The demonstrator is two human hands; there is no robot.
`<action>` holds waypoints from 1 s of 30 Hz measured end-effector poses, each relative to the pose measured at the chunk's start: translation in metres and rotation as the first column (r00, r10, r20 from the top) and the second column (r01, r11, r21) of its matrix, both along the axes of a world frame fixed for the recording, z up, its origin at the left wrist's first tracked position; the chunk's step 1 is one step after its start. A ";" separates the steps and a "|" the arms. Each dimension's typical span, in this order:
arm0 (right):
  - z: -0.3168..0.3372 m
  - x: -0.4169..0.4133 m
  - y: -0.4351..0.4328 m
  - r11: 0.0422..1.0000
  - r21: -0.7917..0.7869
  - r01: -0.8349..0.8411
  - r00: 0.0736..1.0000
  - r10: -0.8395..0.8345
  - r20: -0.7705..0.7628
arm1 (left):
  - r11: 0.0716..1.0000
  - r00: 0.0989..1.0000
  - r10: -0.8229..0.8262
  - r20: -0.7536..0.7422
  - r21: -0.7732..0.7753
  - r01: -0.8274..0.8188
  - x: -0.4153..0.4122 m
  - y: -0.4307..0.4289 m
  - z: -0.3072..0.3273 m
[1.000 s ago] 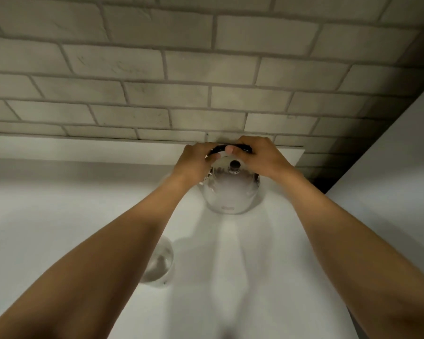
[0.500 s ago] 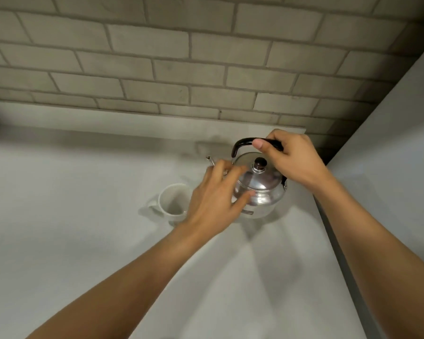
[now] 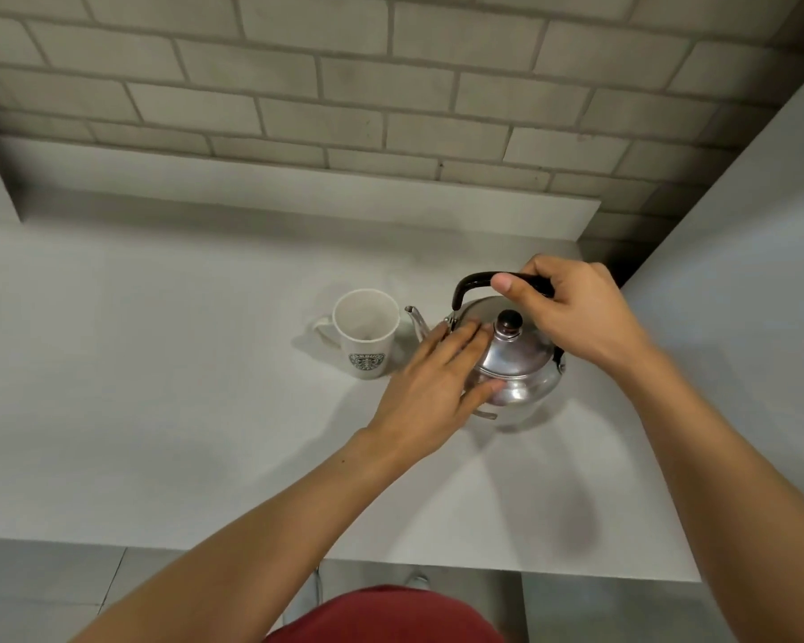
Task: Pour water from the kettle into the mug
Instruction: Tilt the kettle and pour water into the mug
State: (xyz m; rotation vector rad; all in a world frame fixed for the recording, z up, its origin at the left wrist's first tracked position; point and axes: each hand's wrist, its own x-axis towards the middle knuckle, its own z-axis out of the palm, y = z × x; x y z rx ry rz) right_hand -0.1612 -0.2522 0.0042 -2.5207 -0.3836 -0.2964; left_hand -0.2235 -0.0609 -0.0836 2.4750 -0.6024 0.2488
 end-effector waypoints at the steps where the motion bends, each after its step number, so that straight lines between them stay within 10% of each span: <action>1: 0.001 -0.002 0.001 1.000 -0.004 -0.003 1.000 0.003 -0.001 | 1.000 1.000 -0.014 -0.026 -0.018 0.013 -0.002 0.001 -0.001; 30: 0.086 0.033 0.078 0.836 -0.450 -0.313 0.946 0.316 -0.071 | 0.861 0.992 0.112 -0.067 -0.491 -0.130 0.011 0.002 0.017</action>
